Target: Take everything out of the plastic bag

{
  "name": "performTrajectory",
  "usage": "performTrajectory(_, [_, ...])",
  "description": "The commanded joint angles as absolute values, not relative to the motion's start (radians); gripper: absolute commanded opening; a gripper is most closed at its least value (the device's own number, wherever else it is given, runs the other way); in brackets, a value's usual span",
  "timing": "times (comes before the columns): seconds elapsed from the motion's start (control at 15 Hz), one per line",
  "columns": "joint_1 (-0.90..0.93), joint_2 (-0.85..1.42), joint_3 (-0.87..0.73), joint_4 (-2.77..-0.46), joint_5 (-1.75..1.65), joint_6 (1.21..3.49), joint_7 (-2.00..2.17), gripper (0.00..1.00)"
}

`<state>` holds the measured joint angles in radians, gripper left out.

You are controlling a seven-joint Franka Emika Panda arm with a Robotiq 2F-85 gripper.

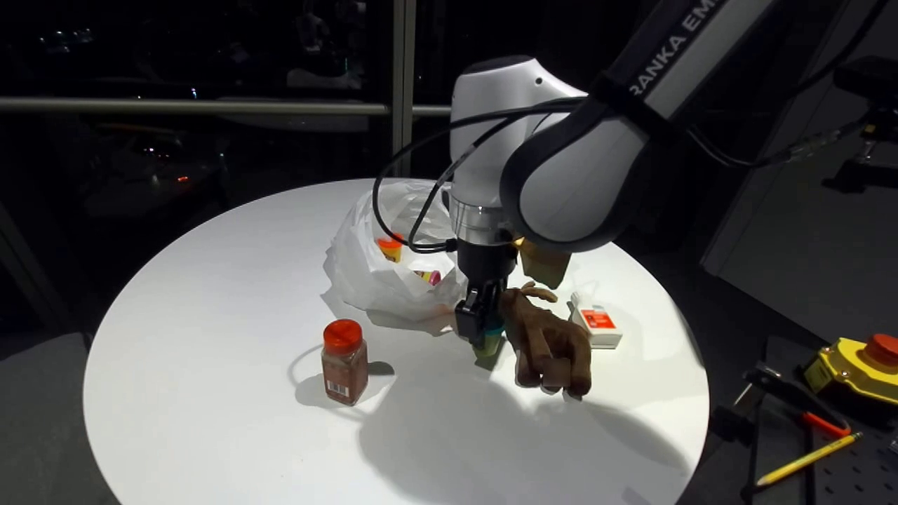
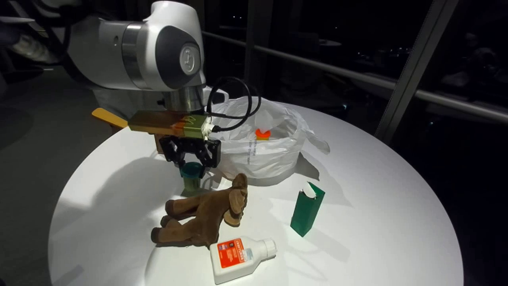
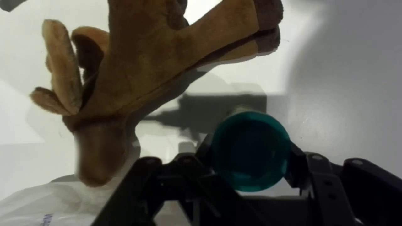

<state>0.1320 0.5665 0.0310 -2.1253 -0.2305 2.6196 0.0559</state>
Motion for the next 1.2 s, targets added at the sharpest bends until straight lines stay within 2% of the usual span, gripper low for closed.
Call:
performTrajectory(0.0, [0.162, 0.58, 0.01, -2.127, -0.24, 2.648, 0.059, 0.52])
performTrajectory(0.07, [0.161, 0.567, 0.013, -2.136, -0.238, 2.64, 0.049, 0.75])
performTrajectory(0.2, [0.169, 0.528, 0.005, -2.155, -0.244, 2.627, 0.054, 0.78])
performTrajectory(0.4, [0.179, 0.453, -0.007, -2.169, -0.243, 2.585, 0.076, 0.99])
performTrajectory(0.73, [0.18, 0.405, -0.042, -2.072, -0.297, 2.582, 0.077, 1.0])
performTrajectory(1.13, [0.125, 0.517, -0.026, -1.879, -0.307, 2.614, -0.016, 1.0])
